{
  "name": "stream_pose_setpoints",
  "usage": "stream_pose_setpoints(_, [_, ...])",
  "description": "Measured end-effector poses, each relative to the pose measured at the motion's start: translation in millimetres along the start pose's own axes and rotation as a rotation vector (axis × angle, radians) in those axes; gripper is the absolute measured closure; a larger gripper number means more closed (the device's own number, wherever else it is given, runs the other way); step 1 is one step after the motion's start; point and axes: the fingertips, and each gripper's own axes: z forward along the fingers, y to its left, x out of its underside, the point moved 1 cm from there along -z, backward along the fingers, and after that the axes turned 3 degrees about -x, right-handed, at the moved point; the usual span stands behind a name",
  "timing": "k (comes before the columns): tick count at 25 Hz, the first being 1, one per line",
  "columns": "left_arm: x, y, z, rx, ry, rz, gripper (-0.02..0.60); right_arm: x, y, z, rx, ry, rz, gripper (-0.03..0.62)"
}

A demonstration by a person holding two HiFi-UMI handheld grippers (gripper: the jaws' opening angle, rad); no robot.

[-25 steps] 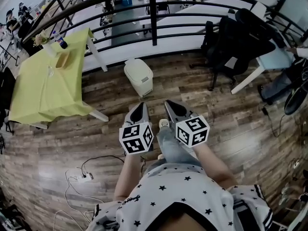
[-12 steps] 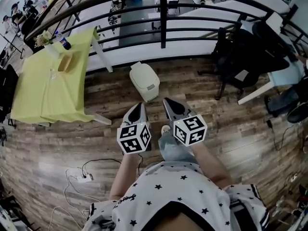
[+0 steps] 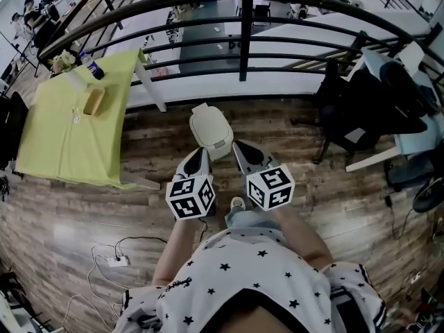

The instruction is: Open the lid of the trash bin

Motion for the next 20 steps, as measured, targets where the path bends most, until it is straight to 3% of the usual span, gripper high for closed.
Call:
stream_pose_setpoints(11, [-23, 12, 67, -0.059, -0.029, -0.023, 0.569, -10, -49, 57, -0.077, 0.035, -0.011, 0.600])
stream_pose_setpoints(20, [-5, 41, 83, -0.143, 0.012, -0.055, 0.569, 11, -70, 85, -0.105, 0.077, 0.018, 0.600])
